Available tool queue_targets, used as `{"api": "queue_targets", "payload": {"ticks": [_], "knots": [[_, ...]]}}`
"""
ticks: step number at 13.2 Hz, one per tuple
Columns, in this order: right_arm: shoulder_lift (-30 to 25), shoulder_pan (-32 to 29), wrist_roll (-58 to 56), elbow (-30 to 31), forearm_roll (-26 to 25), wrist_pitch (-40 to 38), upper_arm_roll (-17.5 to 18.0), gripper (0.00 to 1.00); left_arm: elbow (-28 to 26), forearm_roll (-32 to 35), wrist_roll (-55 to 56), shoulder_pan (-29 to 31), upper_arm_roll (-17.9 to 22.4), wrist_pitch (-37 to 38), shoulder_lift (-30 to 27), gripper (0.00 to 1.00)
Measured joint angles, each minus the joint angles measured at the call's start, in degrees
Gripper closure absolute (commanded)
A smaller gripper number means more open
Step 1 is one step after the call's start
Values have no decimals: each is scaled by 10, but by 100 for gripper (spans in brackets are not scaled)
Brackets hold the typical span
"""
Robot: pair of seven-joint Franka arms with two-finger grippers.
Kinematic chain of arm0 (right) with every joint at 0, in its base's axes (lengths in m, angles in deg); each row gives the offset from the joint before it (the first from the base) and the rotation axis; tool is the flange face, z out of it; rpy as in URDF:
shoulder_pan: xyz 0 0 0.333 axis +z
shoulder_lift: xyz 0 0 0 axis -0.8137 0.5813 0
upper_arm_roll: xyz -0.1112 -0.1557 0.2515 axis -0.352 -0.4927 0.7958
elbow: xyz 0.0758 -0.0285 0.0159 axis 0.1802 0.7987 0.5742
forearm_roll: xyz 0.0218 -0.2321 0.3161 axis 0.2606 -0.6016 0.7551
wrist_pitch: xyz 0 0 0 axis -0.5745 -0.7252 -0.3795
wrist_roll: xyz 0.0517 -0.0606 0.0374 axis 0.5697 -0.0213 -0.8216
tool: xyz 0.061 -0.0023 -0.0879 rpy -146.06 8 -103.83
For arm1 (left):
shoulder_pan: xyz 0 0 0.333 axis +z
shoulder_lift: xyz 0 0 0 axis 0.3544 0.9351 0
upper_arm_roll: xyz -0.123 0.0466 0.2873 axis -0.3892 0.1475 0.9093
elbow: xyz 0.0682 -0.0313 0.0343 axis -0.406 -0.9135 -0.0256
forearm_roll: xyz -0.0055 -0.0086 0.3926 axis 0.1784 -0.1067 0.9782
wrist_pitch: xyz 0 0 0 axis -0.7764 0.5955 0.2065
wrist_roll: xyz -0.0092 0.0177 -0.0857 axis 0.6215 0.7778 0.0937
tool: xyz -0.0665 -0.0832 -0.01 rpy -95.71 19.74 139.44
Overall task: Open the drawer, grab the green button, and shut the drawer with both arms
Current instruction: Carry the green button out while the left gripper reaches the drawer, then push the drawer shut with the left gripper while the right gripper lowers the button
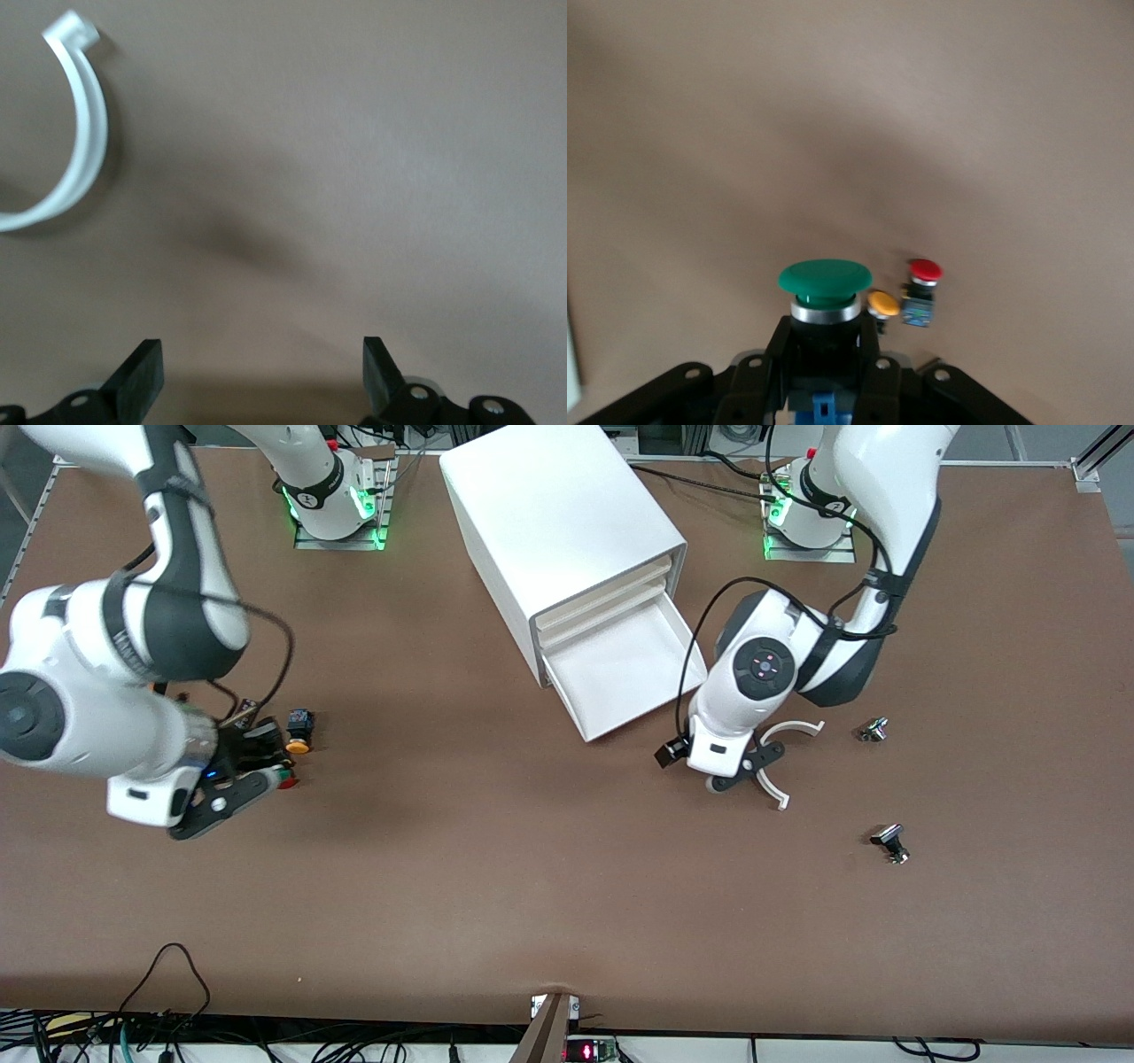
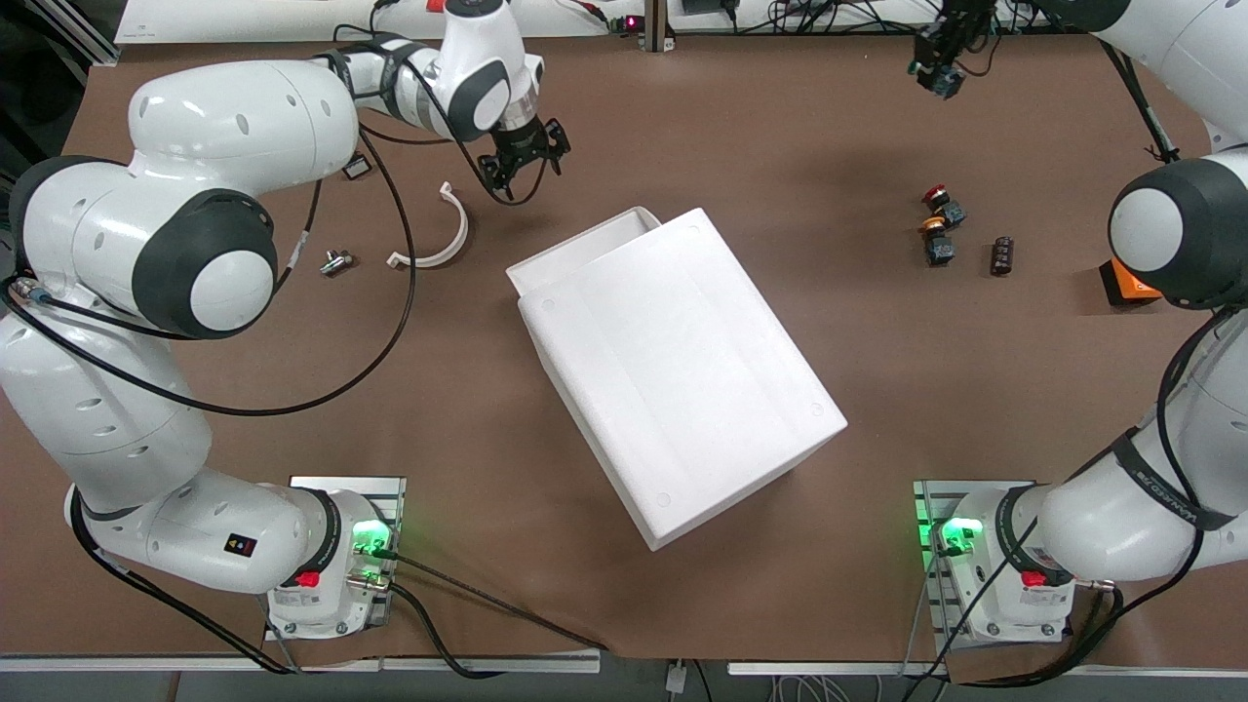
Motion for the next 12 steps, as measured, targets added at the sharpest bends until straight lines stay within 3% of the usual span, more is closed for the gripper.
{"api": "queue_targets", "payload": {"ticks": [6,12], "knots": [[90,-77,-119,42,-16,172,0,100,-22,6,48,-37,0,-34,19,1],[109,-129,-226,145,-31,346,0,100,-23,37,87,-57,0,-54,46,1]]}}
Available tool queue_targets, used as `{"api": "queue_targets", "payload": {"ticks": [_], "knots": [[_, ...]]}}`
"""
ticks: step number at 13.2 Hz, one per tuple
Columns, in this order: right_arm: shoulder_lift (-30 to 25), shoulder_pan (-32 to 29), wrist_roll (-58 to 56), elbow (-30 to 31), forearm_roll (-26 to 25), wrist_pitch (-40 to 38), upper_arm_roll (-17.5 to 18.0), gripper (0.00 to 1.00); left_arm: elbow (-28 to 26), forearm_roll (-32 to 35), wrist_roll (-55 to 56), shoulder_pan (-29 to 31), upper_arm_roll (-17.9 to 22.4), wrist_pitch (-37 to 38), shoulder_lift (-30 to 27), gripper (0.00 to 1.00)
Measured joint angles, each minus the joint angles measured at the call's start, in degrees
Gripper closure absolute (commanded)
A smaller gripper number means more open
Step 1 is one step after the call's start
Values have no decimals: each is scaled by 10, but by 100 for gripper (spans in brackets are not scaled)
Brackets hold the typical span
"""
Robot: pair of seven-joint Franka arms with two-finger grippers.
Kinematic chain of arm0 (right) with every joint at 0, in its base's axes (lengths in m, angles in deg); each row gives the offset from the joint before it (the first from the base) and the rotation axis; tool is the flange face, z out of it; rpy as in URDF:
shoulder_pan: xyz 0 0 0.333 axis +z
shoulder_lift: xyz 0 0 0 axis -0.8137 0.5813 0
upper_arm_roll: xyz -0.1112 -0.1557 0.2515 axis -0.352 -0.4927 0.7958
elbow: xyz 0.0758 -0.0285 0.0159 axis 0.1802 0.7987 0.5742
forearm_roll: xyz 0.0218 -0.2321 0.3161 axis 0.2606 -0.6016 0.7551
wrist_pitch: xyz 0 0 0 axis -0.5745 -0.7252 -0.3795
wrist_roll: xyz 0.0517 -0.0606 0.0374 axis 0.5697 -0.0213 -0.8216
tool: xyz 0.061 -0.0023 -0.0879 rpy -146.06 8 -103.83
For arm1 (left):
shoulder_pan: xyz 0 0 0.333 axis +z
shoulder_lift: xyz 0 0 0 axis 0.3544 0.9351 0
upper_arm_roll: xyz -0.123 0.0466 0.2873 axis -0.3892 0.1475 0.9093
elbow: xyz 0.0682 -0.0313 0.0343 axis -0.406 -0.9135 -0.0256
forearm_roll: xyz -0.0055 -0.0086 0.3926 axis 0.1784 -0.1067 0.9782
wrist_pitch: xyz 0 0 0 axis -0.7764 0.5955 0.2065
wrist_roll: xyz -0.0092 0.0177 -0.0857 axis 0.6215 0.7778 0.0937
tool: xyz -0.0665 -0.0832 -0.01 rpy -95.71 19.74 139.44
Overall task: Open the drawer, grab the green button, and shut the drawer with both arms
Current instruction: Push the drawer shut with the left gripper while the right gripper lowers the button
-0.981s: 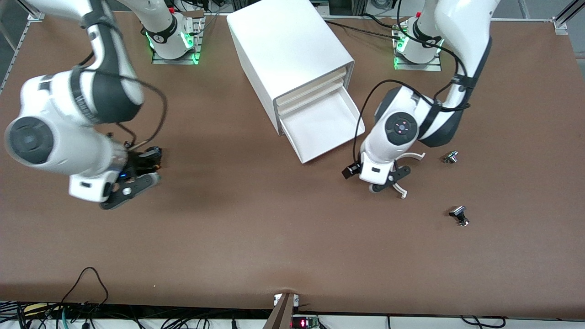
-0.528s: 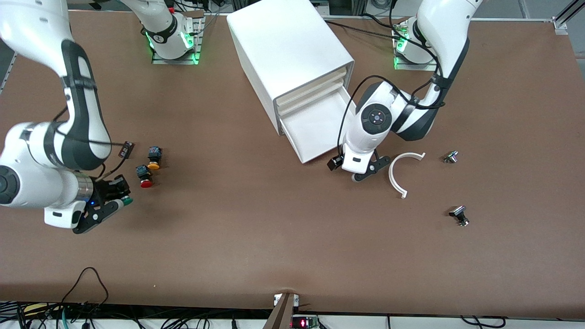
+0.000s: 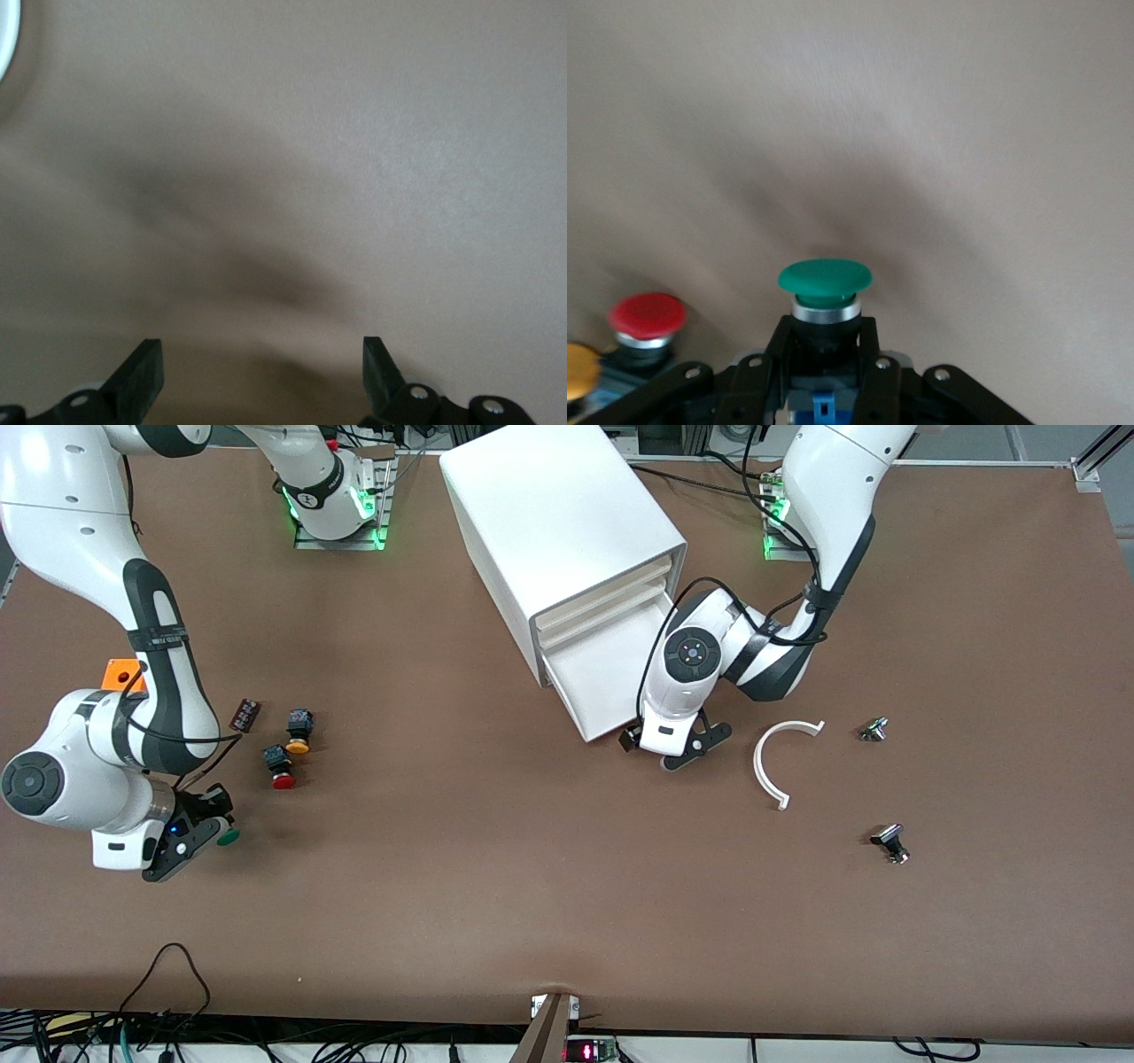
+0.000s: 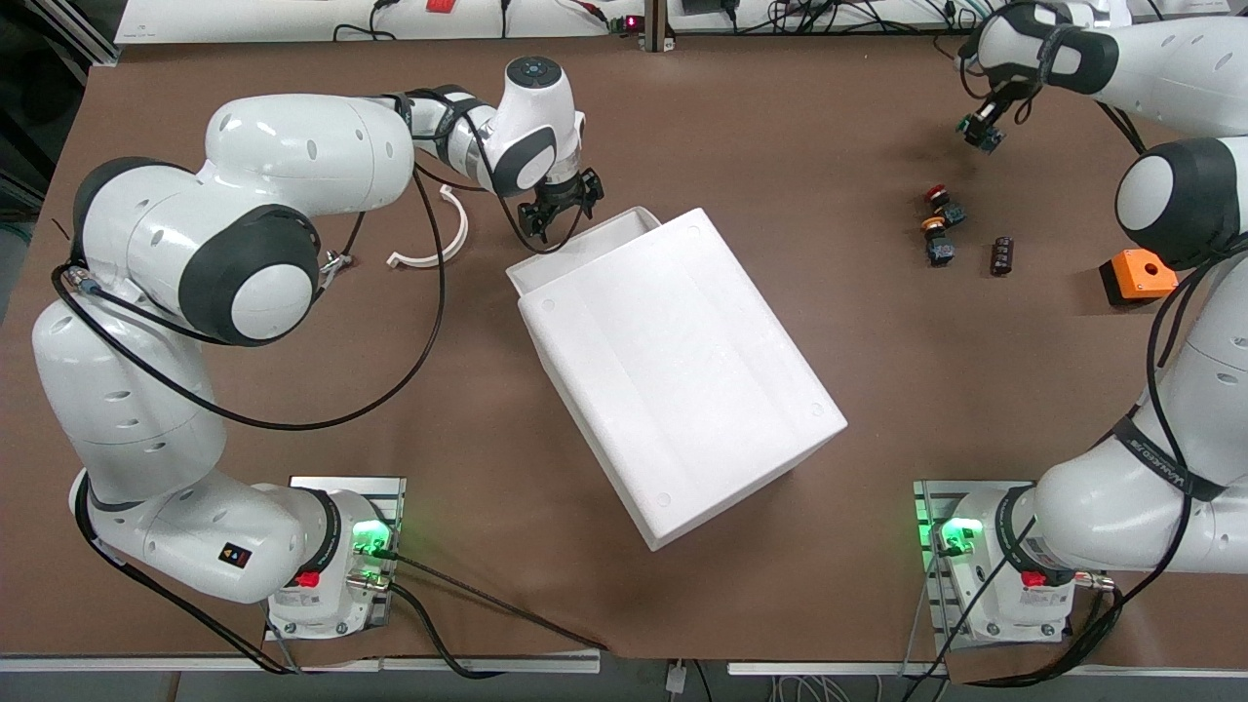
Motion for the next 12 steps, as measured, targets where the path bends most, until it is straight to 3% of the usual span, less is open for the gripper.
{"api": "queue_targets", "payload": {"ticks": [5,6,7,8,12], "knots": [[0,-44,-70,64,1,64,1,100,-10,0,14,-27,0,0,2,1],[-4,-50,-73,70,1,64,1,65,-11,0,21,-33,0,0,2,1],[-8,-56,-73,77,1,64,1,21,-13,0,26,-39,0,0,2,1],[-11,-60,-73,83,2,63,3,1,-16,0,30,-45,0,0,1,1],[-24,-62,-28,87,15,34,25,1,-24,0,35,-53,-11,21,-5,1]]}}
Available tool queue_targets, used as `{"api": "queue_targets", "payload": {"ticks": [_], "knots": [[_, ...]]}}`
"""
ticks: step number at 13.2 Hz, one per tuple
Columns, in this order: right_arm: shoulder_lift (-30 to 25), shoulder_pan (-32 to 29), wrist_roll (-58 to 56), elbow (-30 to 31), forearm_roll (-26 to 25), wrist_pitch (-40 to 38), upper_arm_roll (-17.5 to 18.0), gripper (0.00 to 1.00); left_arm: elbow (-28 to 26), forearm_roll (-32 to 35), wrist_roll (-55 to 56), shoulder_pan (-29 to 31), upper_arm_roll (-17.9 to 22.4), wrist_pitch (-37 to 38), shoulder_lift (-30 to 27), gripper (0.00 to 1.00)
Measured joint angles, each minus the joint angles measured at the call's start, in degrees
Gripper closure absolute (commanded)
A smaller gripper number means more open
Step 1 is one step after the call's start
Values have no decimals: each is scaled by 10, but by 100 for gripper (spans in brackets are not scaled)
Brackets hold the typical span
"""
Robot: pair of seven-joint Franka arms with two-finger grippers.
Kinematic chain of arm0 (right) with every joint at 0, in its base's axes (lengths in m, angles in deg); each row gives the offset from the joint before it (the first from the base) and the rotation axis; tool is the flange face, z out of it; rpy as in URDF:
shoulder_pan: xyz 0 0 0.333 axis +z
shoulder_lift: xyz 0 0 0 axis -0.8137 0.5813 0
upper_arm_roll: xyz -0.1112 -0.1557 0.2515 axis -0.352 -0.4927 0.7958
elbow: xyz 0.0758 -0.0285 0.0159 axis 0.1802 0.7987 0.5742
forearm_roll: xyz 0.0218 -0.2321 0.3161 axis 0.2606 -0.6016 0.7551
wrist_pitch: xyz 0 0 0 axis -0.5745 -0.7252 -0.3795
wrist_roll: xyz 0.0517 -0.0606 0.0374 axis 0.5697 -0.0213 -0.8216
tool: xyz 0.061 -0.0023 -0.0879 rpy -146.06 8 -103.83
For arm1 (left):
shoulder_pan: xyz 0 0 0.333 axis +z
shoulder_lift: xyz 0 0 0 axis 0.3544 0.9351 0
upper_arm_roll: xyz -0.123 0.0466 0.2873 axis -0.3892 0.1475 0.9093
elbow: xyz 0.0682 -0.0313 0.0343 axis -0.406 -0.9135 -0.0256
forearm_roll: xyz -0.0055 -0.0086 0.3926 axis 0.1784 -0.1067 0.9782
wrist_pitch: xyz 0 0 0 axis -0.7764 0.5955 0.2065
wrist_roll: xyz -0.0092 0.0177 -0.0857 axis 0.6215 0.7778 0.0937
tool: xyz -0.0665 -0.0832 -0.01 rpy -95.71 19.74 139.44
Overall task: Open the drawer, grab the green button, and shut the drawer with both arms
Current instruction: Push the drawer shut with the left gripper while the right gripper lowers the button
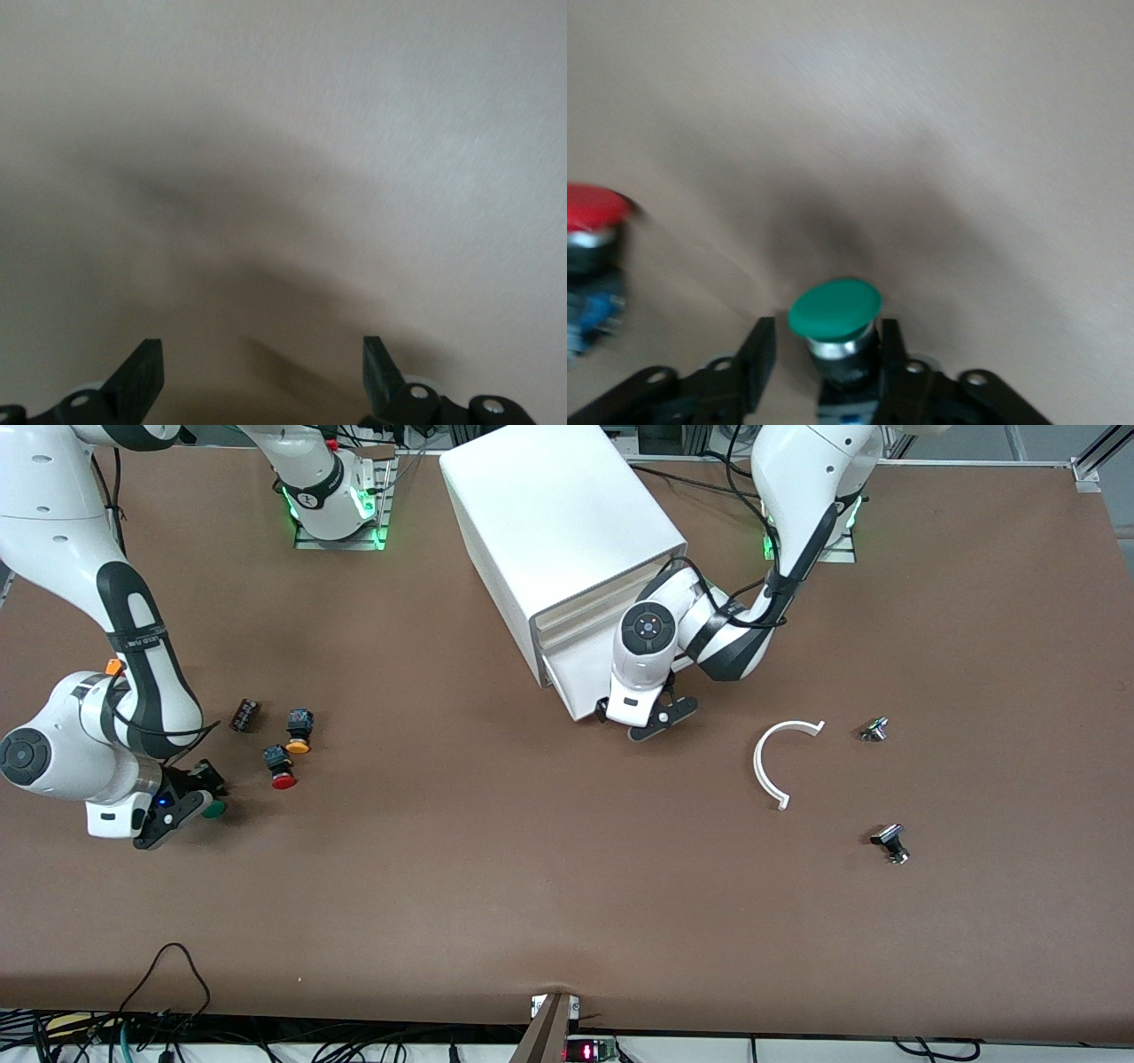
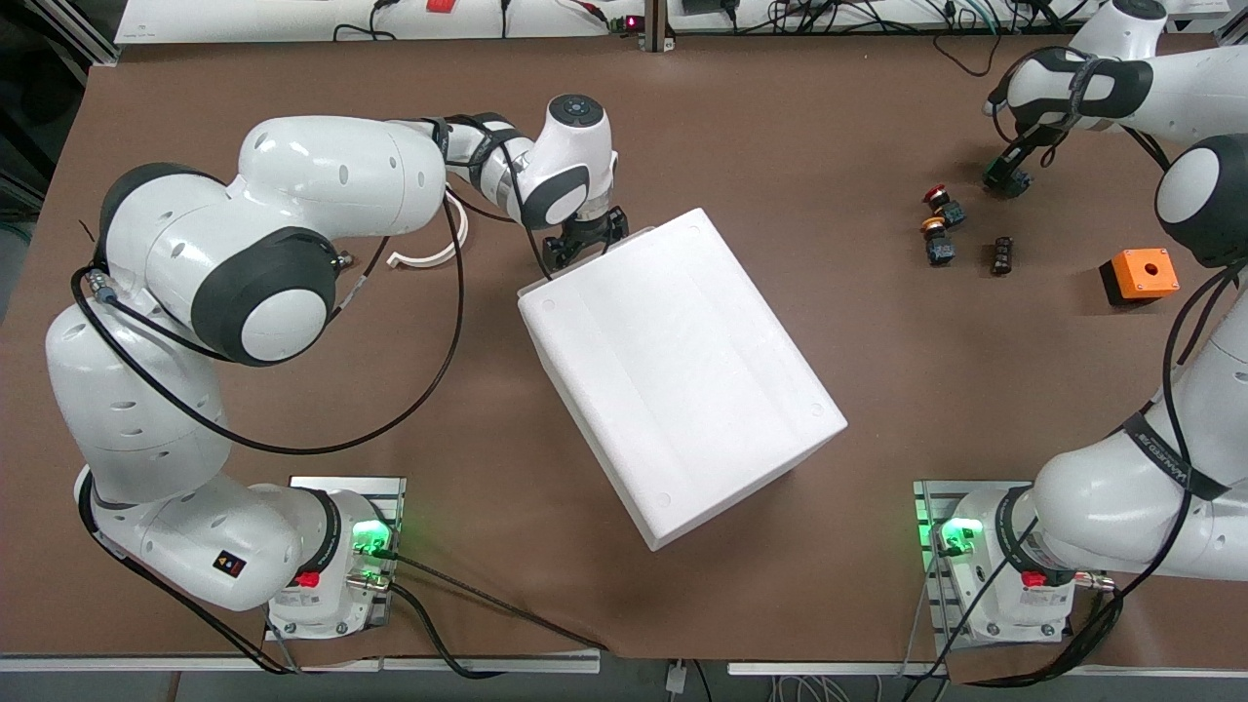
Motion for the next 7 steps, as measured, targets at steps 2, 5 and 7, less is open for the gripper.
{"api": "queue_targets", "payload": {"ticks": [2,5,7], "knots": [[-20,3,47,0,0,-27,19,1,-3,0,2,0,-11,14,-6,1],[-43,7,101,0,0,-63,37,3,-9,0,3,-1,-24,18,-9,1],[-48,9,123,1,0,-70,42,6,-13,0,4,-1,-32,19,-9,1]]}}
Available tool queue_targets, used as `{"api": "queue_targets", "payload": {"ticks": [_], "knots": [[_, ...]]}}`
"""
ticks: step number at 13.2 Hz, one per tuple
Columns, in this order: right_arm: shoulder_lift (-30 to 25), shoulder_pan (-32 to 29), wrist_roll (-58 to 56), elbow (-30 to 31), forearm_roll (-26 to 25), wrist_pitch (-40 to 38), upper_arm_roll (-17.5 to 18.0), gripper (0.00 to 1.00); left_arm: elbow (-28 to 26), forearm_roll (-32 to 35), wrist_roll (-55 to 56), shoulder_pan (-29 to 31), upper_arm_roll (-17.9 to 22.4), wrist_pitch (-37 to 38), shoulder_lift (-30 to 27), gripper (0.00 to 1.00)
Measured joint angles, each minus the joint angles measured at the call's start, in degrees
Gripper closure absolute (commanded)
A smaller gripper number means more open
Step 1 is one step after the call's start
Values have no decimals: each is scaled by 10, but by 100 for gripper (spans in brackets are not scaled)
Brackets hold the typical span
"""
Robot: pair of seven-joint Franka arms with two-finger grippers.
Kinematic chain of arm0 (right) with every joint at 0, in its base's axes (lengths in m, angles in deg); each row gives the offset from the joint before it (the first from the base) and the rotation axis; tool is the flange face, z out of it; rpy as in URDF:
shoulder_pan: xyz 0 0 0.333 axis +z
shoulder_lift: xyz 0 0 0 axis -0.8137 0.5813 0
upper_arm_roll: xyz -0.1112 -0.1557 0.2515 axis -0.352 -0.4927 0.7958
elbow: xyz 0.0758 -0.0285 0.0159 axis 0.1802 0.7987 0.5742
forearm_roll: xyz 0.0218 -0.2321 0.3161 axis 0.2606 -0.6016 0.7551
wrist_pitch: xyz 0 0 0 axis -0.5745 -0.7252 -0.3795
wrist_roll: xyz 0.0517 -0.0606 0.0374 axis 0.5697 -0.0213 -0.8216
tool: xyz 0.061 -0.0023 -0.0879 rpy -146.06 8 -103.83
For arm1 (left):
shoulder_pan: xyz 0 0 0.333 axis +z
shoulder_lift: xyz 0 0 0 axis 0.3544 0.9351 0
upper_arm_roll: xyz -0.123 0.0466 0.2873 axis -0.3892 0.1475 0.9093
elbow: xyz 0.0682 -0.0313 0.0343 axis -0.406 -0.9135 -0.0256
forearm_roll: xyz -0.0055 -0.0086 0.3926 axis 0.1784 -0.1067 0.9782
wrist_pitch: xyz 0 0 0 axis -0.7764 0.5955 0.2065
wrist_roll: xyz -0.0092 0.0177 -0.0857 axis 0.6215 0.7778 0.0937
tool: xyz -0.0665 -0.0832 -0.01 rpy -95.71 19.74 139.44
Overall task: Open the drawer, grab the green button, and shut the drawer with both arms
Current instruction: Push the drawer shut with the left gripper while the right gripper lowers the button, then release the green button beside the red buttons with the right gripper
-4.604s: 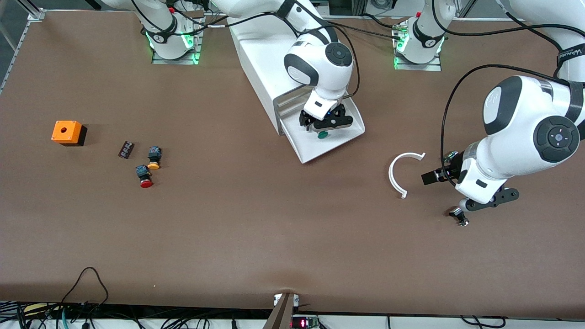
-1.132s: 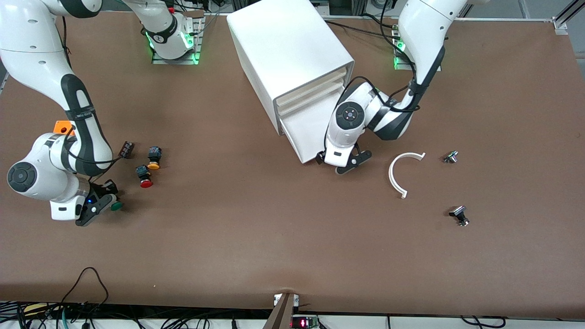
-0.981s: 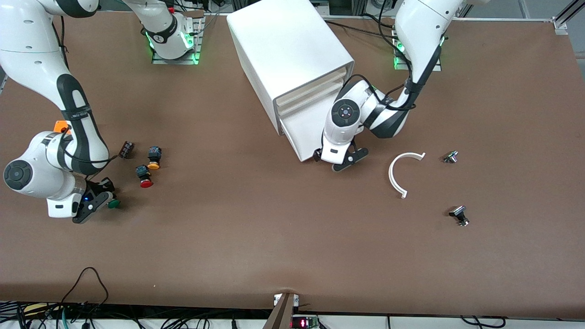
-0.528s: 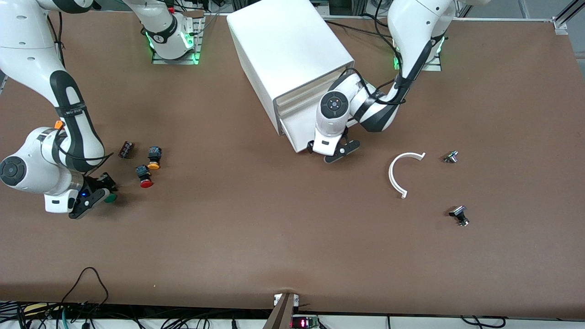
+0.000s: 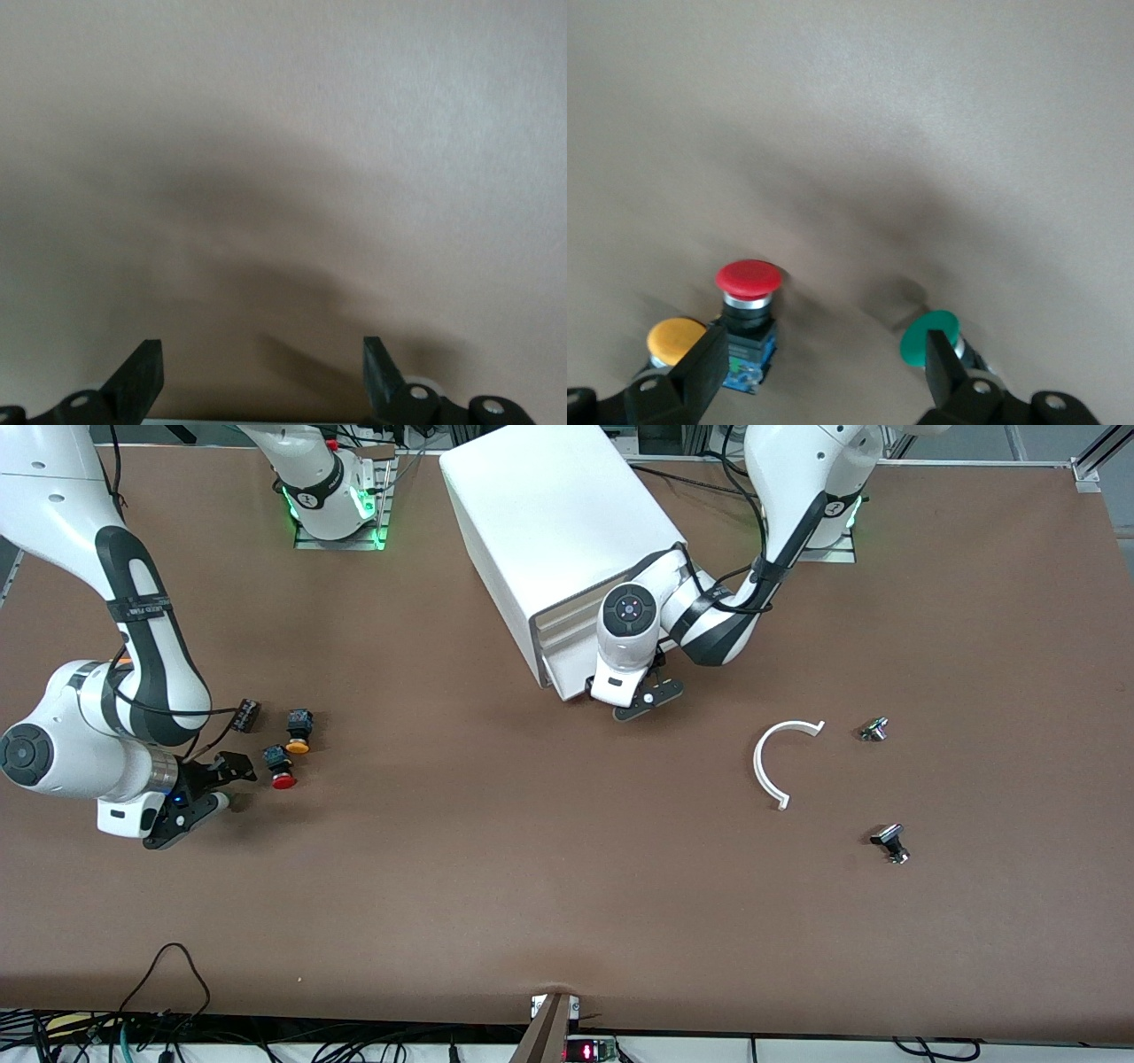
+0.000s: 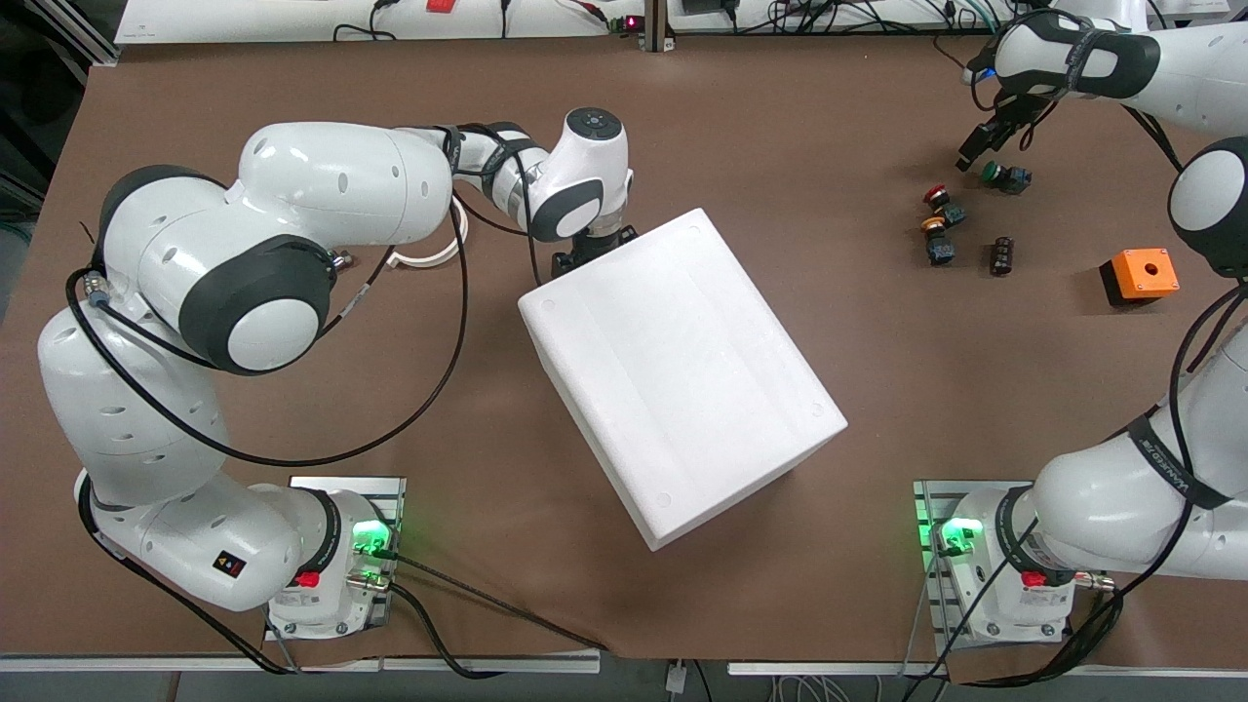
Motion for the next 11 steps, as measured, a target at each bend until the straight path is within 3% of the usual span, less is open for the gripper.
{"api": "queue_targets", "payload": {"ticks": [6,11], "knots": [[-8,10,37,3,0,-14,1,4,-7,0,3,0,-19,0,0,1],[-80,17,53,0,0,-77,1,1,-10,0,7,0,-36,0,0,1]]}}
